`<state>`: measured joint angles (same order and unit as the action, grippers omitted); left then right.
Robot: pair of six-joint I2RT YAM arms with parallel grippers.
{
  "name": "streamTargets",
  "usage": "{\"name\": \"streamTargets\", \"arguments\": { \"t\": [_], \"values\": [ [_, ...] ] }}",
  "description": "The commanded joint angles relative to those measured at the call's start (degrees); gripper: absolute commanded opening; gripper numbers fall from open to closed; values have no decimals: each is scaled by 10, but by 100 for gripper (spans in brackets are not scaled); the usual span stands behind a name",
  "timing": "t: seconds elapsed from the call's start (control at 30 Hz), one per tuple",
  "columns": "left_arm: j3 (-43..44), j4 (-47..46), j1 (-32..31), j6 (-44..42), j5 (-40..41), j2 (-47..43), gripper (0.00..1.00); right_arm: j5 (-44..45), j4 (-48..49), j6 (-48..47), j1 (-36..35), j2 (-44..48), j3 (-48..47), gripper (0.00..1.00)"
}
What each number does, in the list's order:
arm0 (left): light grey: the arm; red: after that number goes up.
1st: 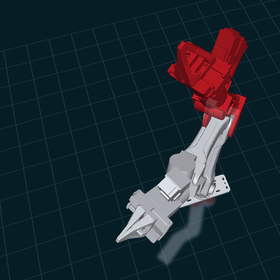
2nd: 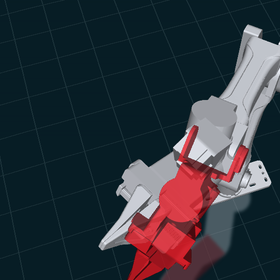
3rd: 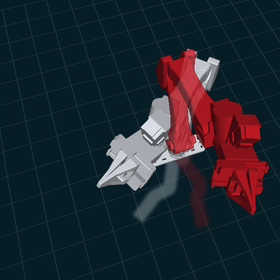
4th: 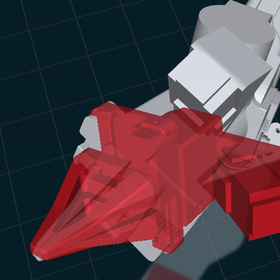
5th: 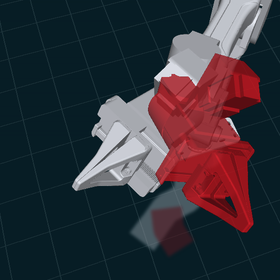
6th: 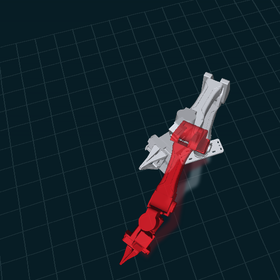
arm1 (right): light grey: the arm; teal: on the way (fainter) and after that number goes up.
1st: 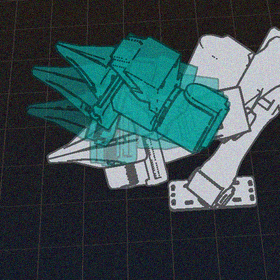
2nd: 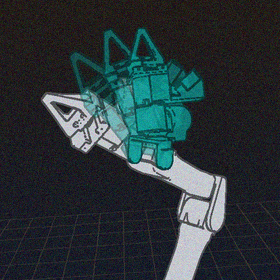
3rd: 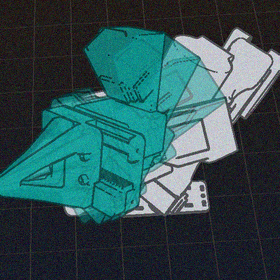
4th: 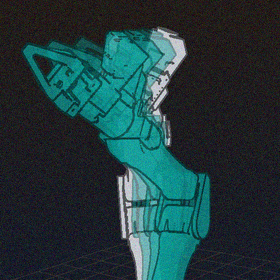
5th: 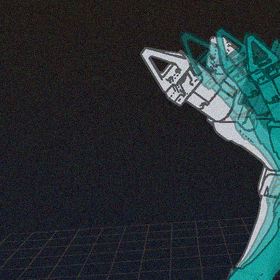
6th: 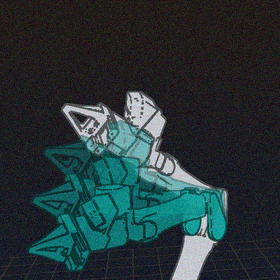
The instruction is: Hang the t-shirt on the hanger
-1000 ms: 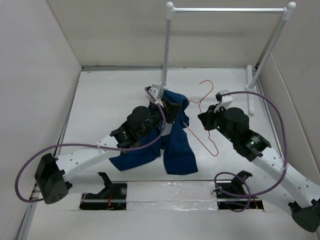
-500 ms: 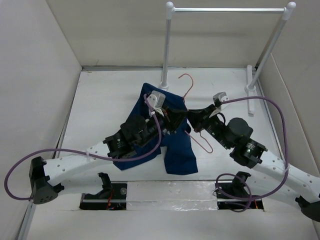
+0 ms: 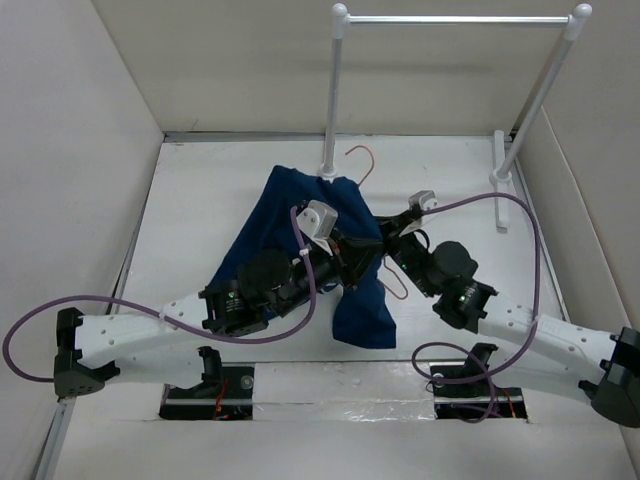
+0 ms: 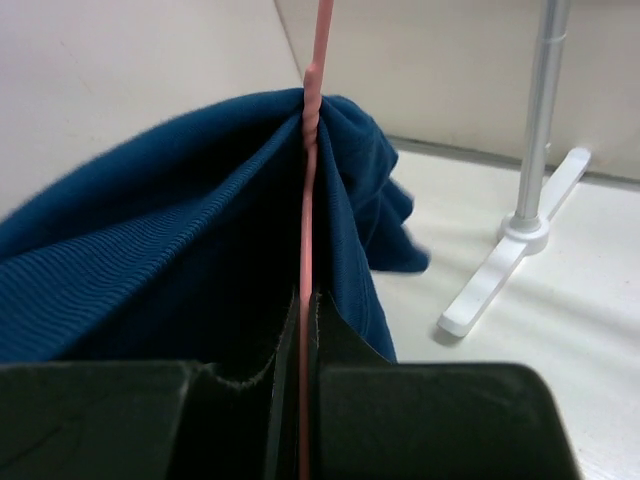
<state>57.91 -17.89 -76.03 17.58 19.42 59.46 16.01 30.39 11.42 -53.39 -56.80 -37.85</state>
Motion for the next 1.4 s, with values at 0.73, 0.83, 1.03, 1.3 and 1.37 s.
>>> {"name": "streamTargets", "arguments": {
  "t": [0.73, 0.83, 1.03, 1.3, 1.37],
  "values": [
    [61, 21, 138, 172, 123, 13, 54, 53, 221, -23, -3, 114, 92, 0],
    [94, 41, 191, 210, 40, 54, 56, 46, 224, -26, -3, 113, 92, 0],
    [112, 32, 219, 223, -14, 87, 58, 42, 216, -30, -3, 110, 88, 0],
    [126, 24, 248, 242, -91, 137, 63, 24, 213, -32, -3, 88, 74, 0],
    [127, 15, 248, 245, -104, 148, 62, 18, 208, -36, -3, 81, 69, 0]
  ]
}}
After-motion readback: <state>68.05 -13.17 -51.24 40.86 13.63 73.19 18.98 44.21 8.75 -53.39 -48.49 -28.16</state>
